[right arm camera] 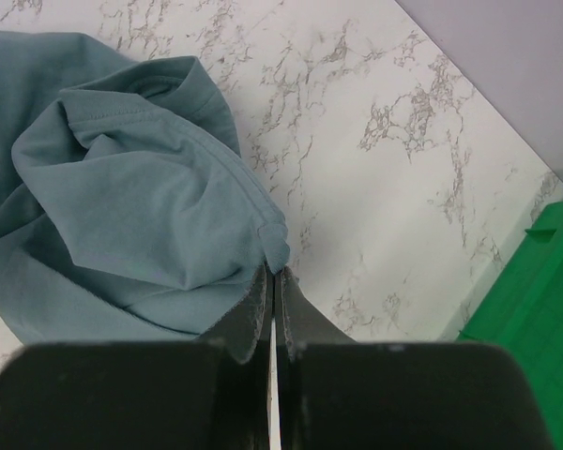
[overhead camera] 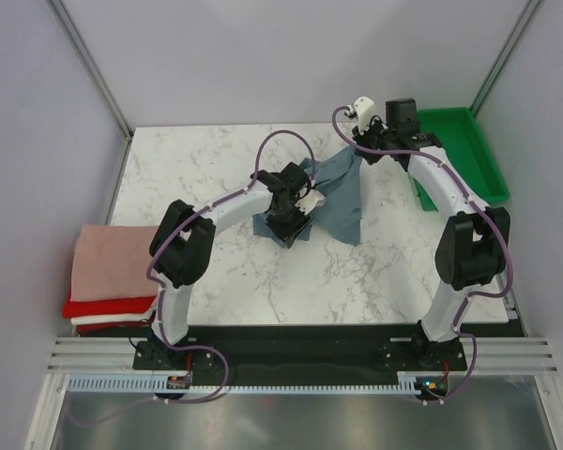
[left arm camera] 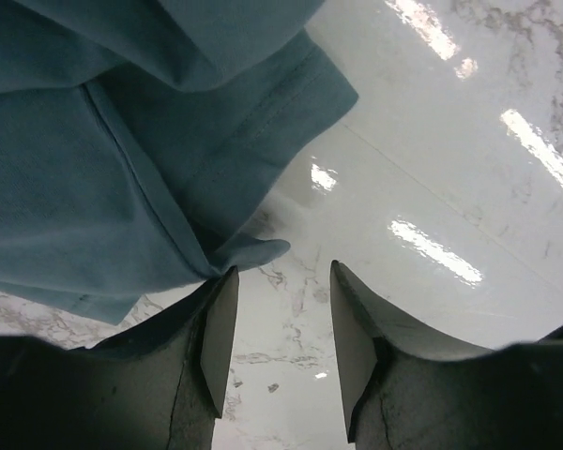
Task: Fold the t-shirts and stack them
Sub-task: Flatten the tshirt out
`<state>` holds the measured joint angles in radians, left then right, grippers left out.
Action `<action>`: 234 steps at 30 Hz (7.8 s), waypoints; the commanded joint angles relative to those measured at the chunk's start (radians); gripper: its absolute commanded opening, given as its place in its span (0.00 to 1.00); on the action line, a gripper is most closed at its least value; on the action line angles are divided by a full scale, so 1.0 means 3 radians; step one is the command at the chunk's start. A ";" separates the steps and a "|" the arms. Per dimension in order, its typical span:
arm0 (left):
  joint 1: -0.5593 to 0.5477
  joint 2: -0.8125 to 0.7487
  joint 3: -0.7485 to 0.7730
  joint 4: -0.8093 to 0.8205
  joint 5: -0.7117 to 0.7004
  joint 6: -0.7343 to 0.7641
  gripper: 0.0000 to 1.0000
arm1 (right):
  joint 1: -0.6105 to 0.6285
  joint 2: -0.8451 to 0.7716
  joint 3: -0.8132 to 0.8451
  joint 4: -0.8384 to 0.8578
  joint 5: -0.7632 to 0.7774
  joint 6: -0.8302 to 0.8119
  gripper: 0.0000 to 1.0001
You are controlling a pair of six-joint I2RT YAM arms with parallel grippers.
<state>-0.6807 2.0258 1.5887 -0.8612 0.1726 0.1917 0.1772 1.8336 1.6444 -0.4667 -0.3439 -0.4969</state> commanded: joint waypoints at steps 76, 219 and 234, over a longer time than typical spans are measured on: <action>0.1640 -0.1077 -0.0039 0.0084 0.0151 0.0711 0.02 | 0.0094 0.0965 0.1156 -0.1594 -0.1042 -0.0368 0.48; 0.1507 -0.1551 -0.0346 0.0826 -0.0166 0.0833 0.02 | 0.0013 -0.1646 -0.2251 -0.0582 0.0068 -0.2538 0.00; 0.1497 -0.2815 0.0277 0.0309 -0.0156 0.1028 0.02 | -0.0171 -0.2236 -0.0241 -0.0372 0.0859 0.0157 0.00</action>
<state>-0.2272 1.2263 1.5974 -0.7300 0.1081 0.4610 0.1265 1.1839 1.4914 -0.5957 -0.1734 -0.6544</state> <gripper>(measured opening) 0.034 0.007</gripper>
